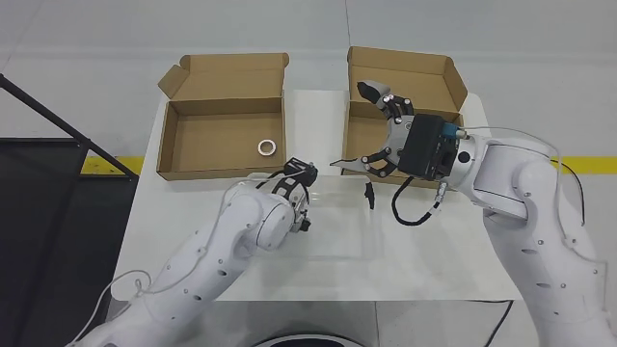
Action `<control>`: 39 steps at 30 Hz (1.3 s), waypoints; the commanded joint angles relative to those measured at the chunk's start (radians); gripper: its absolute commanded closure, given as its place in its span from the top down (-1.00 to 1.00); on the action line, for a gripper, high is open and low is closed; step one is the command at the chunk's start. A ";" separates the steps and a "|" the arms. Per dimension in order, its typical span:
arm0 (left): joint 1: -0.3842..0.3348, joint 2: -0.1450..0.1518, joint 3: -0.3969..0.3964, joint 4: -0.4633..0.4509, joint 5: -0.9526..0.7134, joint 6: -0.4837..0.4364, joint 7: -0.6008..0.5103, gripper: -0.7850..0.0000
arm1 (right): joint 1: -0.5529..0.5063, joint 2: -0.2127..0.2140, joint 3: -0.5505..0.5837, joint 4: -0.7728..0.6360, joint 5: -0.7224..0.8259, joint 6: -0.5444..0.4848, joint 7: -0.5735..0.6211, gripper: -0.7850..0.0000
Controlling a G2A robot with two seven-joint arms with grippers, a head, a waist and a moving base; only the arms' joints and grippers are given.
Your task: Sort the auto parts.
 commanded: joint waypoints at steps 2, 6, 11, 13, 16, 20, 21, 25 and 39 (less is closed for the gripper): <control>-0.004 -0.004 0.008 0.017 0.014 0.008 -0.007 -0.04 | 0.000 0.000 0.000 0.000 0.000 0.000 0.000 1.00; -0.004 -0.008 0.011 0.032 0.029 0.016 -0.014 -0.03 | 0.000 0.000 0.000 0.000 0.000 0.000 0.000 1.00; 0.002 -0.012 0.018 0.045 0.052 0.019 -0.015 -0.06 | 0.000 0.000 0.000 0.000 0.000 0.000 0.000 1.00; 0.002 -0.014 0.022 0.054 0.055 0.013 -0.015 -0.08 | 0.000 0.000 0.000 0.000 0.000 0.000 0.000 1.00; 0.001 -0.018 0.027 0.064 0.061 0.013 -0.014 -0.15 | 0.000 0.000 0.000 0.000 0.000 0.000 0.000 1.00; 0.004 -0.022 0.025 0.068 0.063 0.011 -0.014 -0.20 | 0.000 0.000 0.000 0.000 0.000 0.000 0.000 1.00; 0.005 -0.023 0.024 0.068 0.065 0.011 -0.014 -0.22 | 0.000 0.000 0.000 0.000 0.000 0.000 0.000 1.00; 0.012 -0.024 0.021 0.069 0.070 0.004 -0.020 -0.44 | 0.000 0.000 0.000 0.000 0.000 0.000 0.000 1.00; 0.067 -0.017 -0.088 -0.077 0.061 0.021 -0.002 -1.00 | 0.000 0.000 0.000 0.000 0.000 0.000 0.000 1.00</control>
